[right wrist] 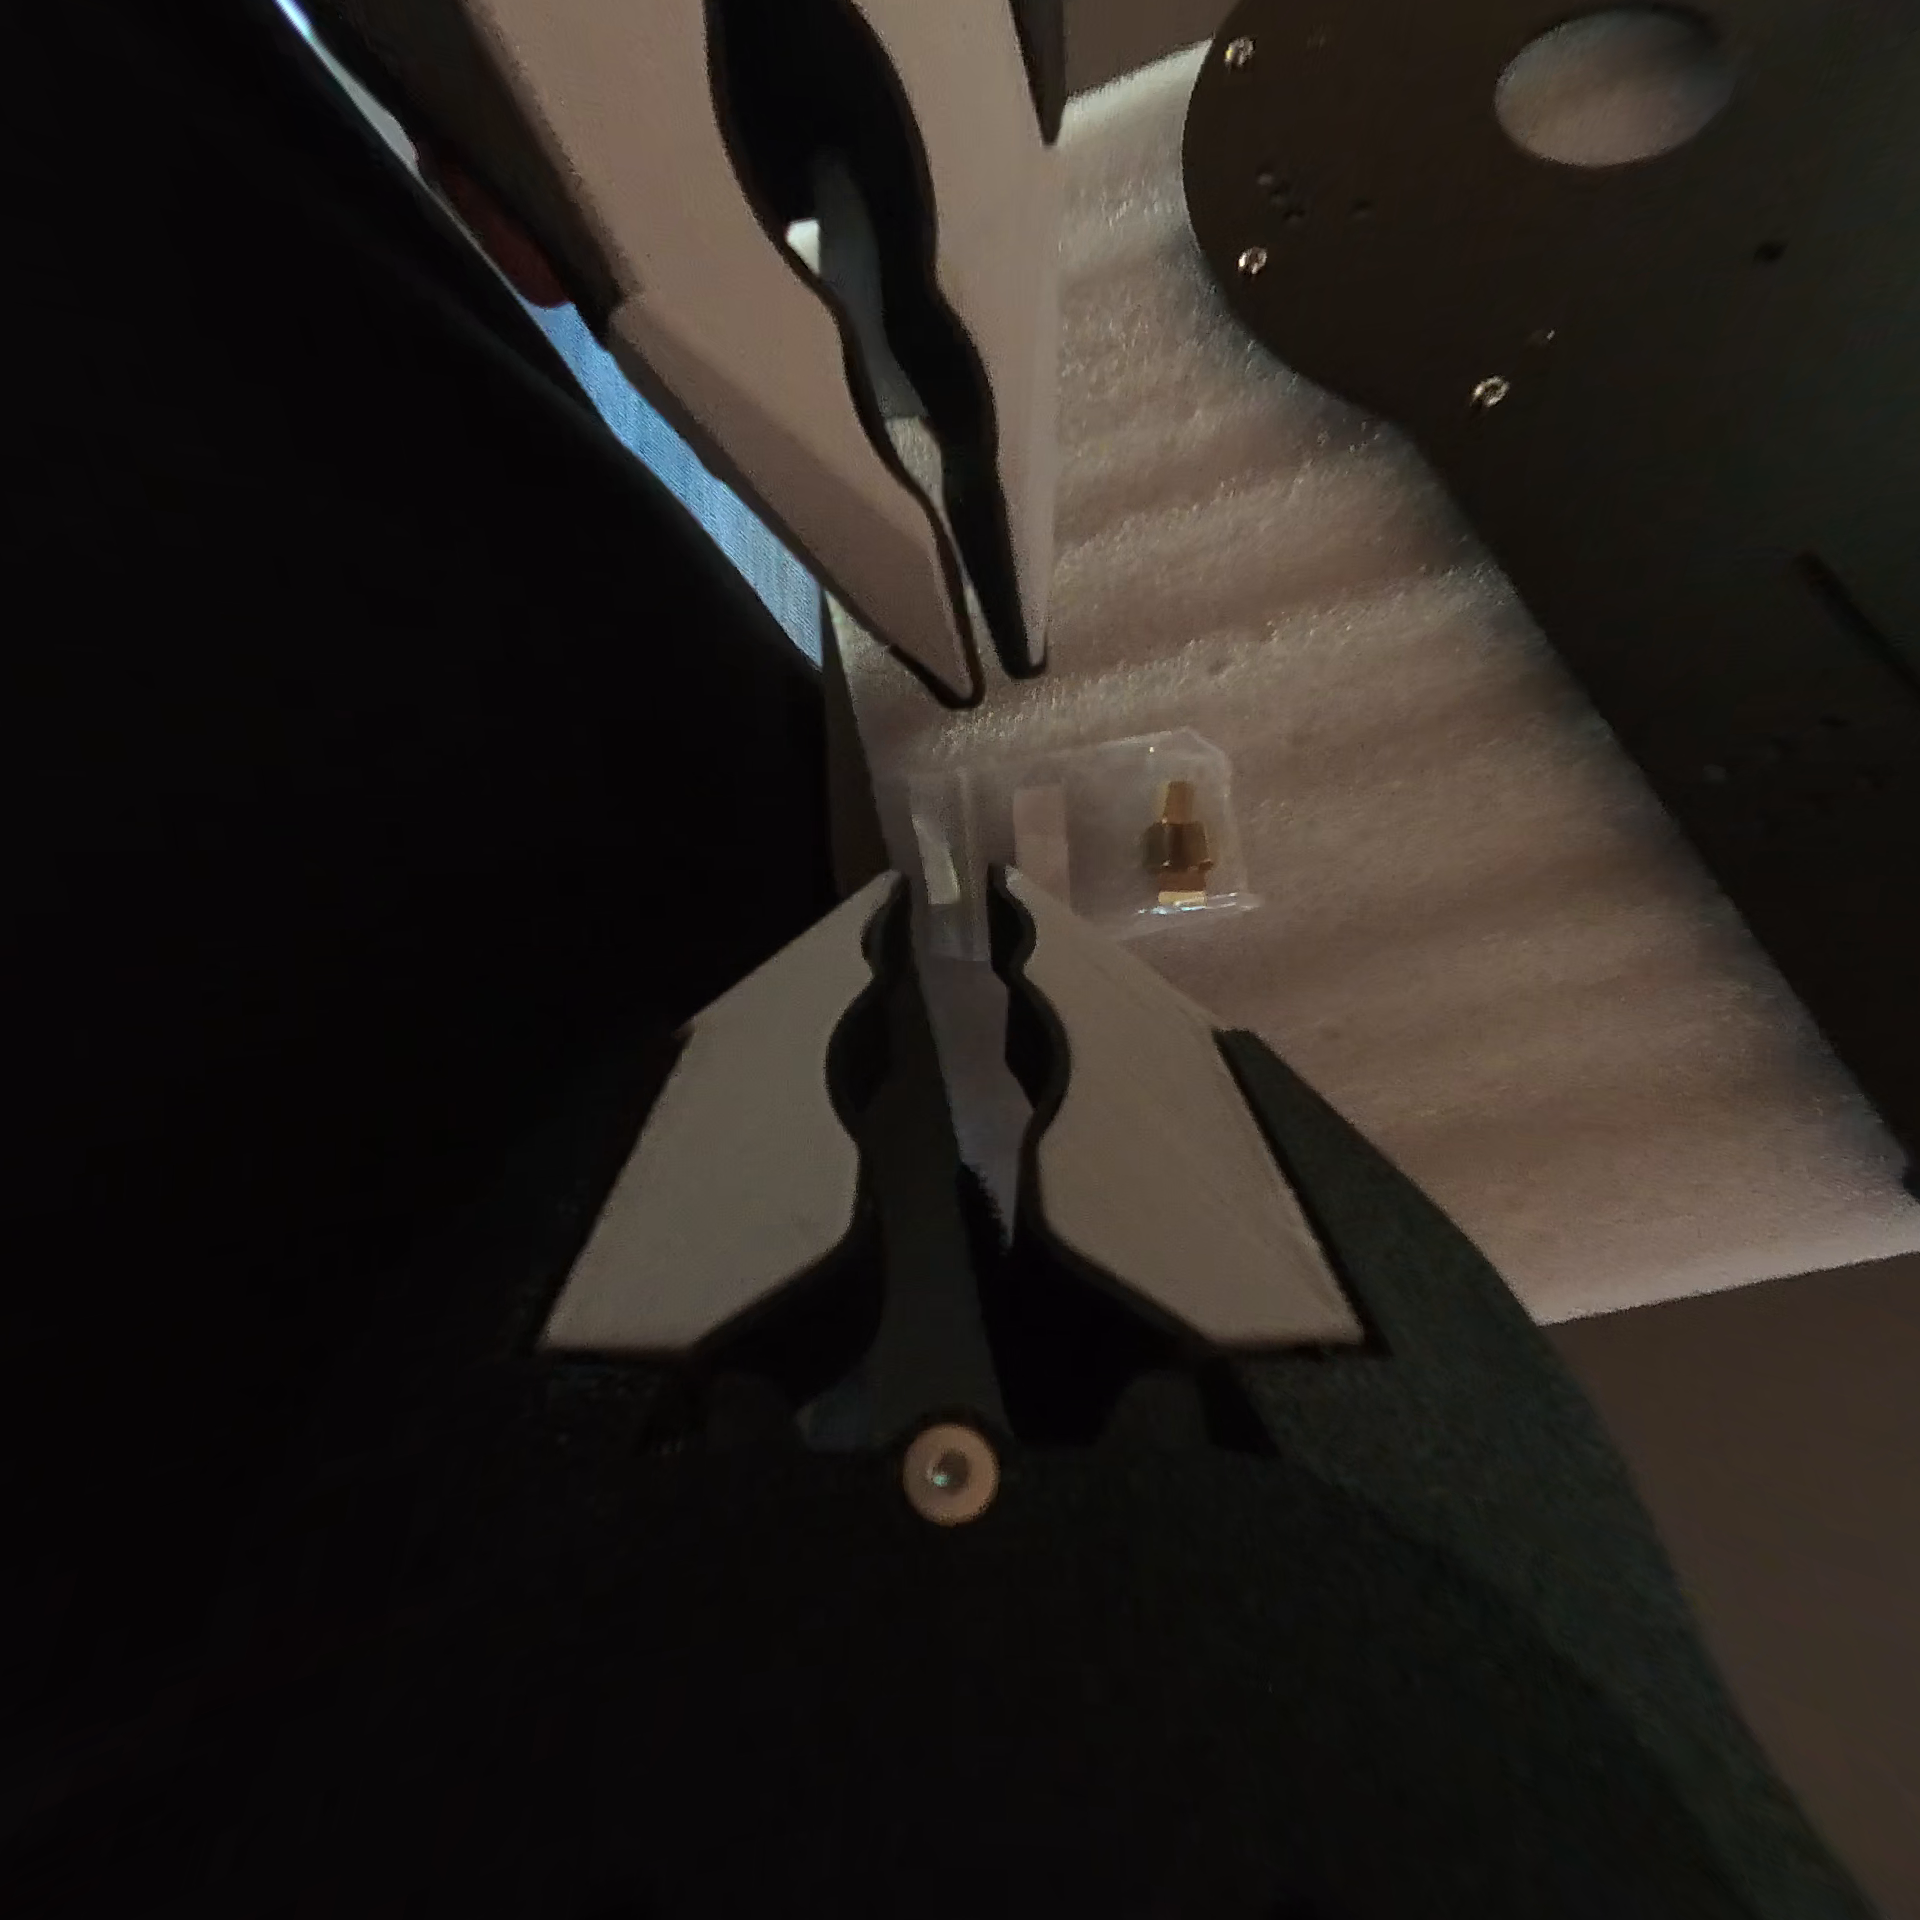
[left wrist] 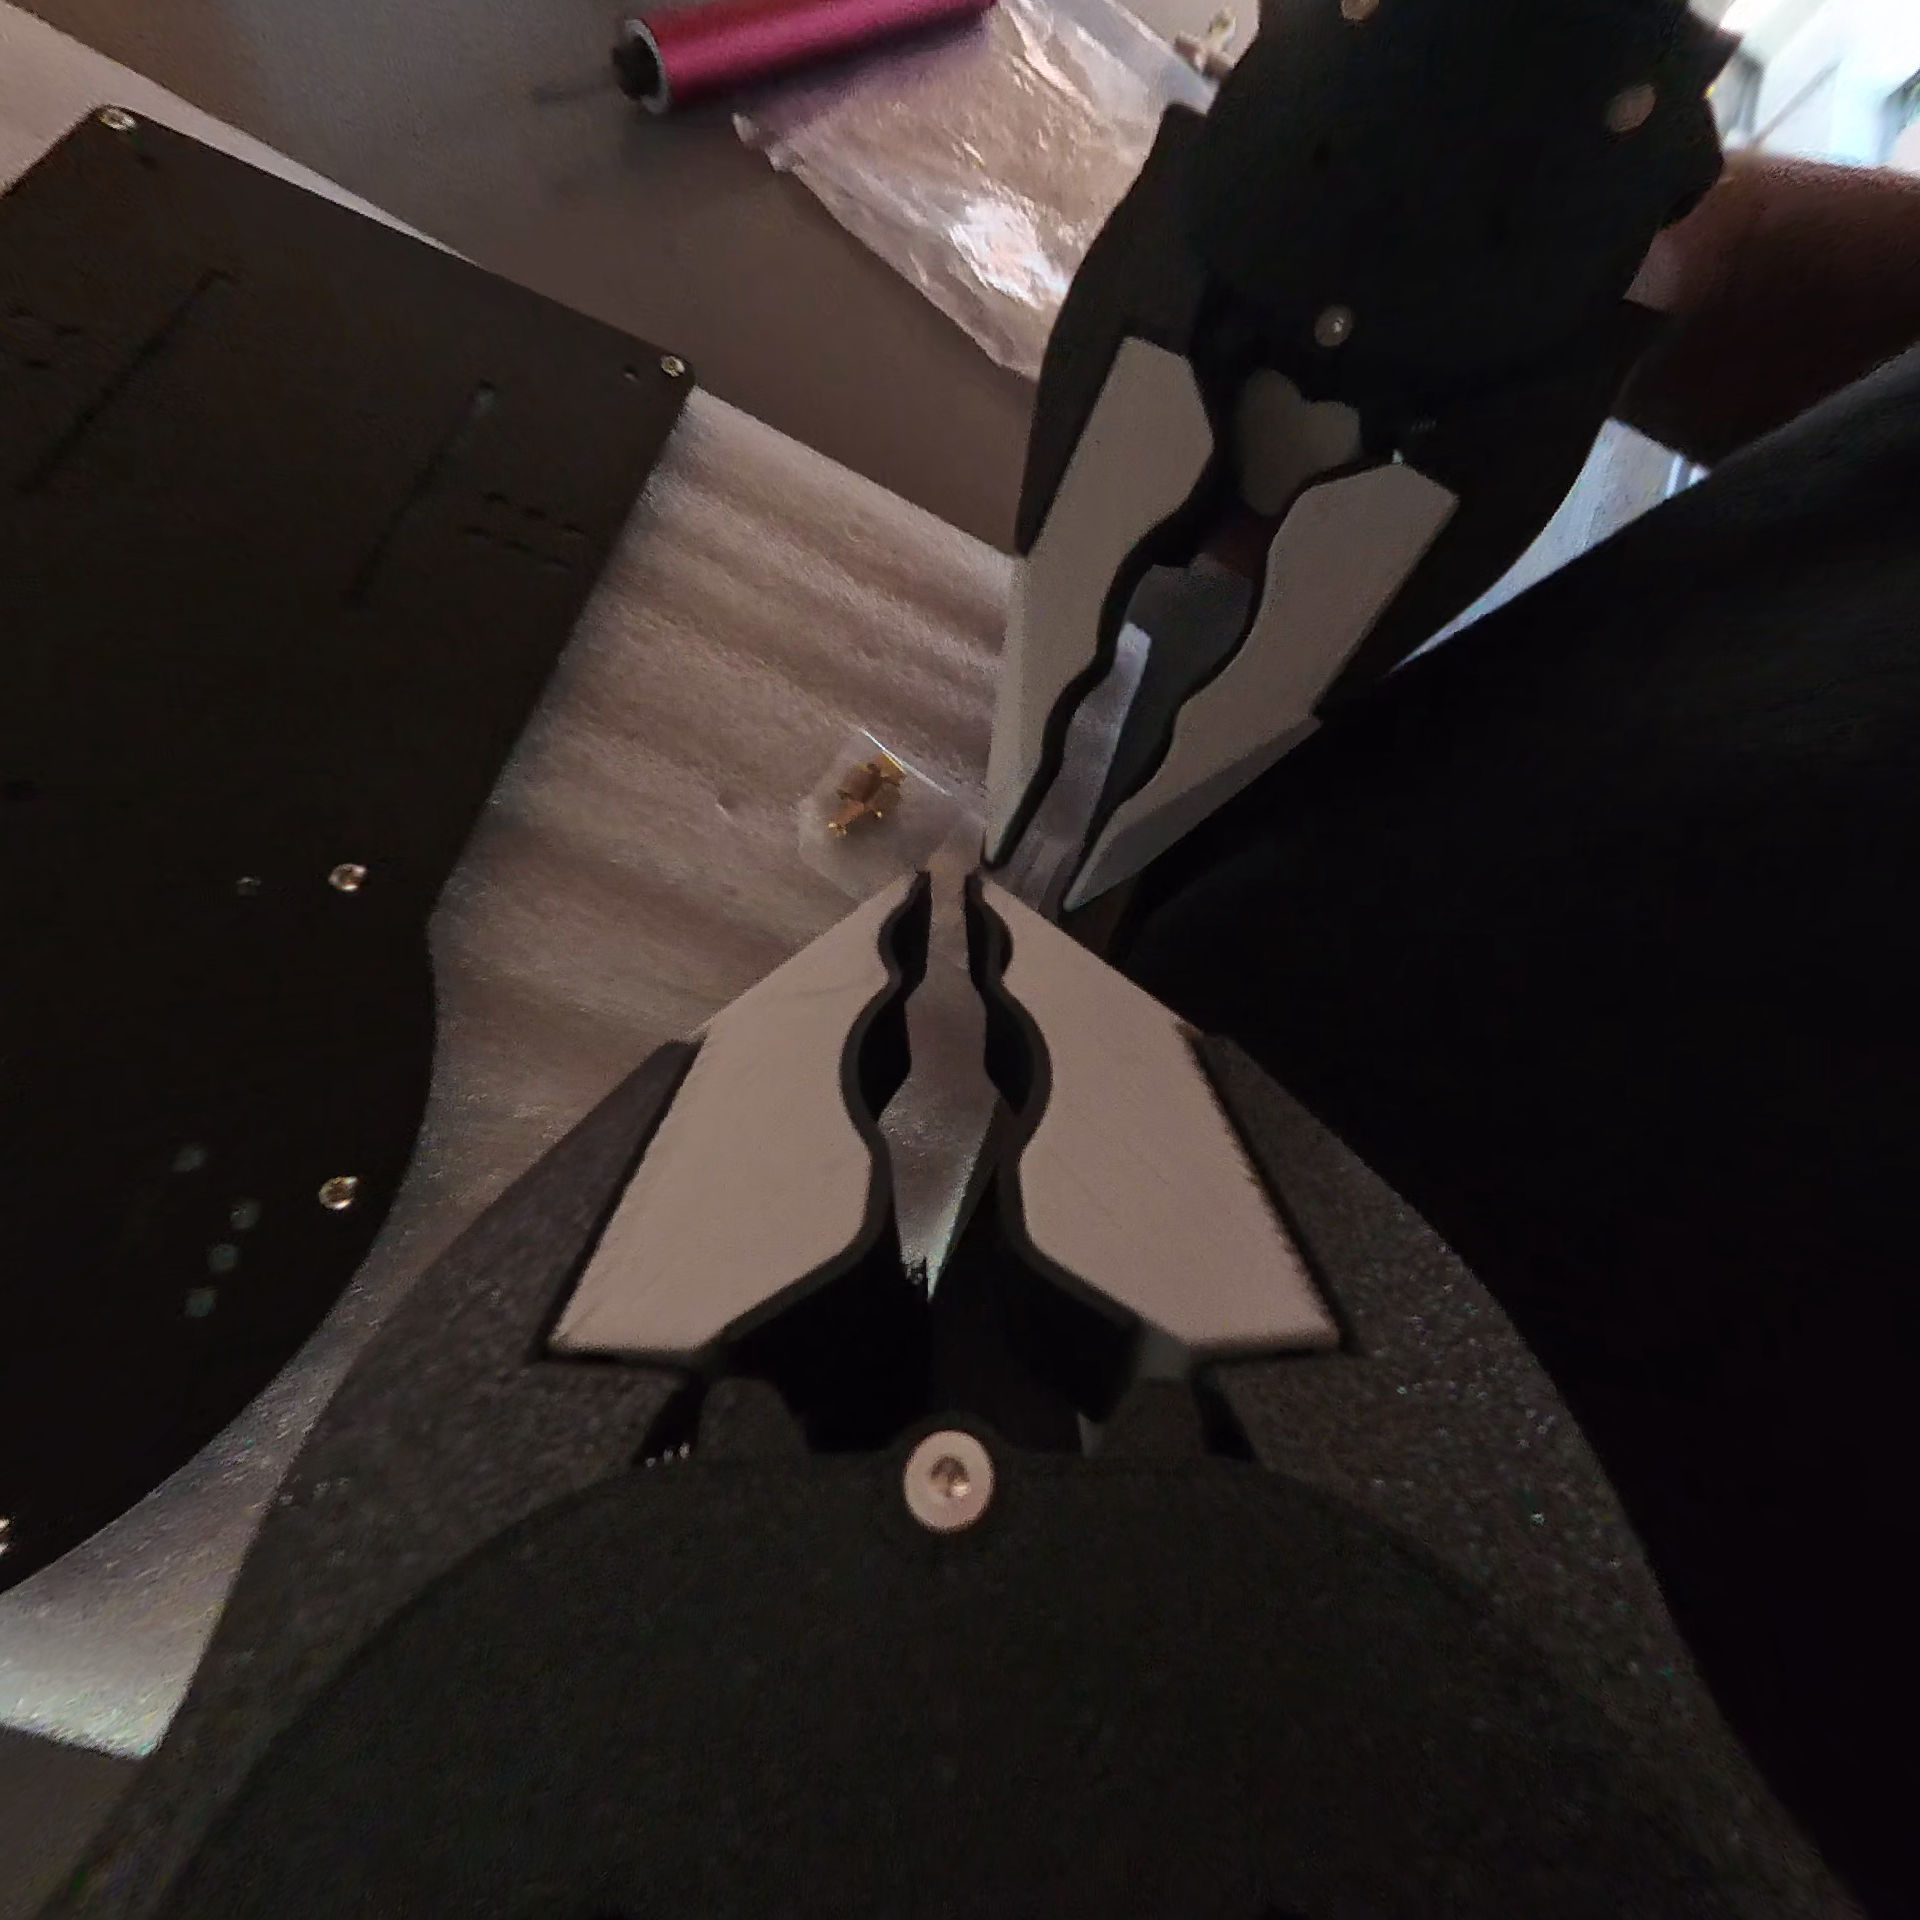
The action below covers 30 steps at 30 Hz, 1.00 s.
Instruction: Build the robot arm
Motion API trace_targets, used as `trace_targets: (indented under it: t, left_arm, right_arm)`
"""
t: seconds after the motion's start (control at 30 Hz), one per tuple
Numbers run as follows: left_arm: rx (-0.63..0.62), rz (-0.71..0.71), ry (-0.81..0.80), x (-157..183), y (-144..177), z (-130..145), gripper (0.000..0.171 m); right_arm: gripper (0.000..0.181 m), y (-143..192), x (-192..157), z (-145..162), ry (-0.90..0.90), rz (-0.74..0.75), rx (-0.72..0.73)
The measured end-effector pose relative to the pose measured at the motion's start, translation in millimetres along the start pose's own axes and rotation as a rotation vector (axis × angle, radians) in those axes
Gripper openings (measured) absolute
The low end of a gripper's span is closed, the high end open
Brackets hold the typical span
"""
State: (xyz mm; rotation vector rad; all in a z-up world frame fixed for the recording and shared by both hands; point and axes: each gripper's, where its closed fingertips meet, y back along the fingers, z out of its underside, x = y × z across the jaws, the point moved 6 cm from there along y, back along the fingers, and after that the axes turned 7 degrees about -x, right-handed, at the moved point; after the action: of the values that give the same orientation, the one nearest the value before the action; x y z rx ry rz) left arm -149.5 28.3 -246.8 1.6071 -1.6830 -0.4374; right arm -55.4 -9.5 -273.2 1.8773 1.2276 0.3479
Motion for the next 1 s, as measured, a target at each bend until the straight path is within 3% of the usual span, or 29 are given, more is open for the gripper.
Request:
trace_targets:
  t: [0.2,0.4,0.57,0.8,1.0]
  left_arm:
    - [-0.060,-0.017,-0.093,8.6,-10.5,6.3,0.012]
    - [0.082,-0.099,-0.186,-0.1,6.2,-9.0,0.020]
    - [0.258,-0.060,-0.201,2.3,17.1,-28.3,0.012]
    - [0.306,0.055,-0.190,8.1,22.5,-32.2,0.022]
    - [0.337,0.123,-0.188,2.2,31.7,-32.8,0.007]
  right_arm:
    - [0.000,2.1,1.8,-1.0,0.010,0.073,0.017]
    - [0.000,40.5,8.1,-23.2,-0.246,-0.101,0.326]
    - [0.000,57.2,5.5,-33.2,-0.309,-0.209,0.453]
    - [0.000,63.0,-4.2,-40.1,-0.307,-0.309,0.513]
    - [0.000,65.8,-5.8,-41.6,-0.310,-0.314,0.538]
